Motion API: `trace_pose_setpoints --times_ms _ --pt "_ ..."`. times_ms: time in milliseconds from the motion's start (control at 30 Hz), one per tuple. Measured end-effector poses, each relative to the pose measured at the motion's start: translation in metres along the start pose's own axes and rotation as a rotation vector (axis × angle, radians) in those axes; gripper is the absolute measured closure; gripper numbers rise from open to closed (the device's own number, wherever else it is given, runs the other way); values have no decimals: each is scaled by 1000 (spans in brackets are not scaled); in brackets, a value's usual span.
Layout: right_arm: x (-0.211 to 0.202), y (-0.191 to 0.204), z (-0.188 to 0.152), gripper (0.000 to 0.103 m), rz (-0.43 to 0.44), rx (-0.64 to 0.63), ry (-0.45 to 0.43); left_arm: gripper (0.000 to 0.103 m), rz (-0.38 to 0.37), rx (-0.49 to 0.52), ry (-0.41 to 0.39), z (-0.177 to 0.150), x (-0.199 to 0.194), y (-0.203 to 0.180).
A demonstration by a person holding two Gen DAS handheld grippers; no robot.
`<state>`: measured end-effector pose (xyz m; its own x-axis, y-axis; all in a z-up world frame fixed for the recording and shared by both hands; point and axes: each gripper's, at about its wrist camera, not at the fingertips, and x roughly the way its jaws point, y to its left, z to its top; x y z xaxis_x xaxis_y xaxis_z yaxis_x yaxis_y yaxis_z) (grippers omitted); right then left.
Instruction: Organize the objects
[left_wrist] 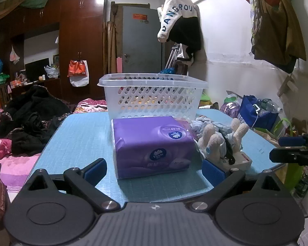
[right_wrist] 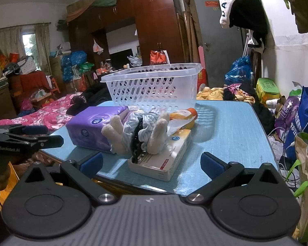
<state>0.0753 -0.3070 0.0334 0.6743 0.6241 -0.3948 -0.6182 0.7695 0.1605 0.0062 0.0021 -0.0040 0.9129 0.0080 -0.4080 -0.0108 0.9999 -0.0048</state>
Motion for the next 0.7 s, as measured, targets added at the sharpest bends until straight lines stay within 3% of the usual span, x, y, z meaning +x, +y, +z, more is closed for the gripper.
trace_pose_setpoints --times_ms 700 --pt "1 -3 -1 0 10 9 7 3 7 11 4 -2 1 -3"
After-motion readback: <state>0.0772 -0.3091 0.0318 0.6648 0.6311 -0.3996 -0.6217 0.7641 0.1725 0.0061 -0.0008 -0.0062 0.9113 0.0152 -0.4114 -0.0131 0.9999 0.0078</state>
